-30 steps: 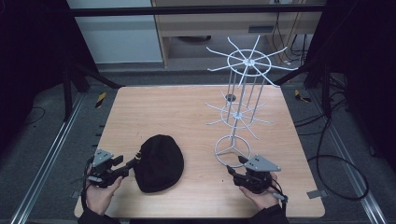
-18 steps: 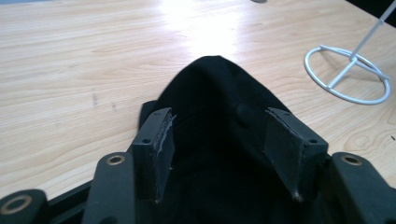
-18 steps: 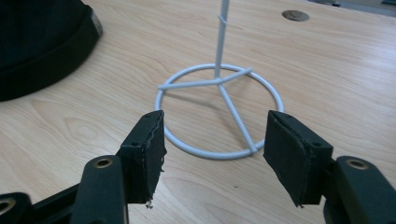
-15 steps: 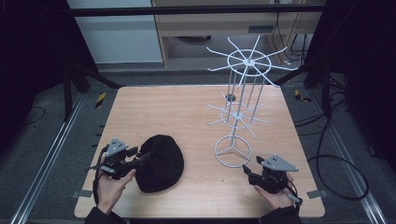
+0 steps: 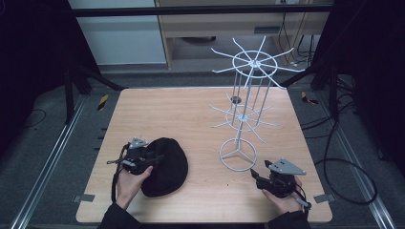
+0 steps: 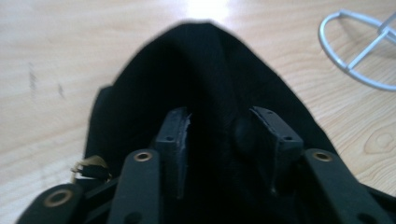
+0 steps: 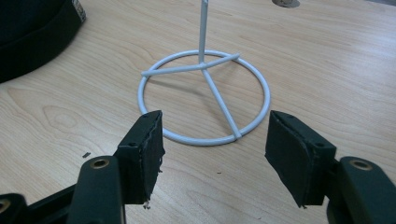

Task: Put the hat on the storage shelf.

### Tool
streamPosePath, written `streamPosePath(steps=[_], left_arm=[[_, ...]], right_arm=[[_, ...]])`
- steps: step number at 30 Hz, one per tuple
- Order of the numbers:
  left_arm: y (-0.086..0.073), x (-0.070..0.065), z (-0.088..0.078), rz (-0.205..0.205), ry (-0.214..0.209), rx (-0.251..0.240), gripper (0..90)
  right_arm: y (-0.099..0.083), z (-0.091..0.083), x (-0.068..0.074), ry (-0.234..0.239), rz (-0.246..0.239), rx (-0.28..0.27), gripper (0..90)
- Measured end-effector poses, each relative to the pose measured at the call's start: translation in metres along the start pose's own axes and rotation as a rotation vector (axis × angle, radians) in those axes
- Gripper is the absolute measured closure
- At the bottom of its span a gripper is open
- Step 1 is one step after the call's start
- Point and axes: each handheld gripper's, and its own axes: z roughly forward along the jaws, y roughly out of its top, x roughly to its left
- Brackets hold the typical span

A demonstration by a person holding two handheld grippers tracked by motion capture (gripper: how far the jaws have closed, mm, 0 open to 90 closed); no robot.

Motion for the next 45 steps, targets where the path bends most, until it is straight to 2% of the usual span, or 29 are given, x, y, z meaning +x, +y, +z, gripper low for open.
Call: streamPosePath(steps=[2, 3, 4, 9, 12, 14, 15, 18, 20, 21, 28, 29, 30, 31, 33, 36, 42, 45], left_arm=[[-0.001, 0.002, 0.003, -0.005, -0.021, 0.011, 69.5], [-0.002, 0.002, 0.003, 0.0, -0.017, 0.01, 69.5], [-0.002, 0.001, 0.003, 0.004, -0.012, 0.005, 73.6], [-0.003, 0.002, -0.002, 0.01, -0.011, -0.021, 77.8], [-0.003, 0.002, -0.01, 0.021, -0.022, -0.058, 78.3], [-0.001, 0.0, -0.019, 0.037, -0.029, -0.096, 78.5], [-0.001, 0.0, -0.019, 0.037, -0.029, -0.096, 78.6], [0.001, -0.003, -0.036, 0.064, -0.045, -0.164, 78.7], [0.003, -0.006, -0.044, 0.081, -0.052, -0.194, 78.7], [0.003, -0.006, -0.044, 0.081, -0.052, -0.194, 78.8], [0.012, -0.017, -0.078, 0.124, -0.086, -0.339, 78.8], [0.014, -0.02, -0.086, 0.136, -0.096, -0.374, 78.8], [0.014, -0.02, -0.086, 0.136, -0.096, -0.374, 78.8], [0.017, -0.025, -0.096, 0.148, -0.12, -0.416, 78.8], [0.017, -0.026, -0.099, 0.154, -0.127, -0.426, 78.8], [0.021, -0.035, -0.113, 0.176, -0.148, -0.488, 78.8], [0.026, -0.046, -0.127, 0.199, -0.18, -0.546, 78.8], [0.029, -0.053, -0.136, 0.228, -0.196, -0.579, 78.8]], right_arm=[[0.0, 0.002, -0.001, -0.002, -0.002, 0.005, 37.3], [0.0, 0.002, -0.001, -0.002, -0.002, 0.005, 37.3], [-0.001, 0.002, -0.002, -0.005, -0.004, 0.008, 37.3], [-0.001, 0.002, -0.001, -0.002, 0.0, 0.01, 37.5], [-0.001, 0.003, -0.001, -0.004, -0.006, 0.009, 37.6], [-0.002, 0.003, -0.002, -0.006, -0.009, 0.008, 37.5], [-0.002, 0.003, -0.002, -0.006, -0.009, 0.008, 37.6], [-0.002, 0.002, -0.002, -0.004, -0.003, 0.006, 37.6], [-0.002, 0.002, -0.002, -0.006, -0.008, 0.004, 37.6], [-0.002, 0.002, -0.002, -0.006, -0.008, 0.004, 37.6], [-0.002, 0.002, -0.002, -0.008, -0.013, 0.001, 37.6], [-0.002, 0.002, -0.002, -0.008, -0.009, 0.001, 37.6], [-0.002, 0.002, -0.002, -0.008, -0.009, 0.001, 37.6], [-0.002, 0.002, -0.002, -0.011, -0.011, 0.0, 37.5], [-0.002, 0.002, -0.003, -0.015, -0.018, -0.004, 37.5], [-0.002, 0.002, -0.003, -0.015, -0.015, -0.006, 37.4], [-0.002, 0.002, -0.003, -0.023, -0.019, -0.01, 36.8], [-0.003, 0.002, -0.005, -0.028, -0.021, -0.013, 36.7]])
